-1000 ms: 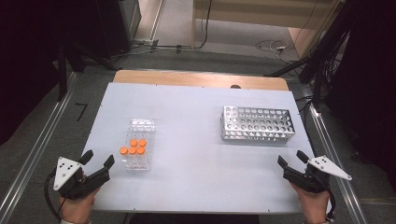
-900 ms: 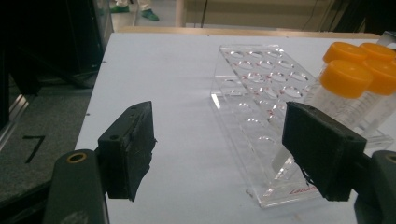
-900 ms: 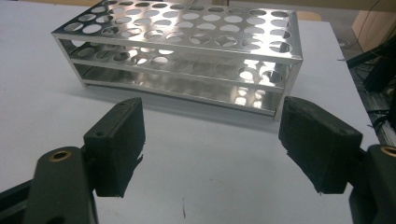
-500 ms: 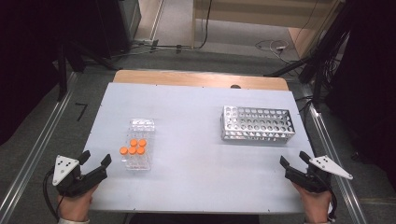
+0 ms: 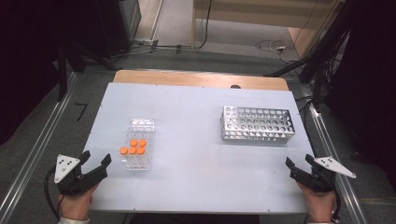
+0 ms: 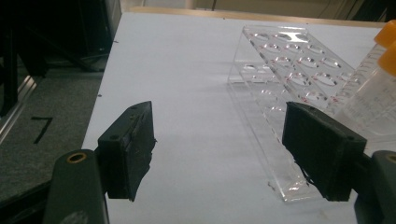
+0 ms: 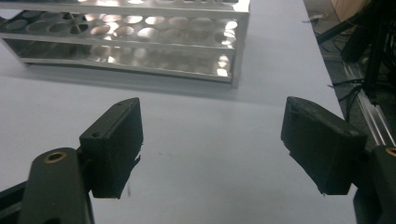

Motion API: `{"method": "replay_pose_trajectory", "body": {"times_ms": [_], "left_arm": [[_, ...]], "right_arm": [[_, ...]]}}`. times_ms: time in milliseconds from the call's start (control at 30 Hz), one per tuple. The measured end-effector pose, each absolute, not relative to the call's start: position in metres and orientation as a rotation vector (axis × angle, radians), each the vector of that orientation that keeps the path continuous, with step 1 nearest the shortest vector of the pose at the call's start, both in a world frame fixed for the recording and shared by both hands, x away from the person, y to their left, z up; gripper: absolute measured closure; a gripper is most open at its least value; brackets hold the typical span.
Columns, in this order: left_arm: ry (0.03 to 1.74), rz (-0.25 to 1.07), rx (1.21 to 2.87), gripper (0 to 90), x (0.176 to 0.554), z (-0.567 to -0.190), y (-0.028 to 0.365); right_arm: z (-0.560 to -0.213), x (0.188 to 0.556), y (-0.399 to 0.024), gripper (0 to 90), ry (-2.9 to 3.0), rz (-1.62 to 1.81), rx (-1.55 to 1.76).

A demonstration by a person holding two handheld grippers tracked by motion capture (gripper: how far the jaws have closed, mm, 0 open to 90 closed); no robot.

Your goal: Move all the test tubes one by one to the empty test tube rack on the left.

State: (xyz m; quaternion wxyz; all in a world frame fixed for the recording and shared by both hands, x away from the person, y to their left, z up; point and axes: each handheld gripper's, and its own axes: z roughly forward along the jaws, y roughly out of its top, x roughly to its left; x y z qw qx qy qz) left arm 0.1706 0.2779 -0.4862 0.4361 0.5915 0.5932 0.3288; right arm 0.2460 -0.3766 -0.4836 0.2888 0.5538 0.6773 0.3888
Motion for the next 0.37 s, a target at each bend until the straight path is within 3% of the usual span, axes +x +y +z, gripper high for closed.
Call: {"method": "replay_pose_trajectory", "body": {"times_ms": [367], "left_arm": [[1.496,0.796,1.486,25.2,0.176,-0.491,0.280]], "right_arm": [[-0.494,0.251,-0.394,16.8,1.795,1.006,1.573]]}}
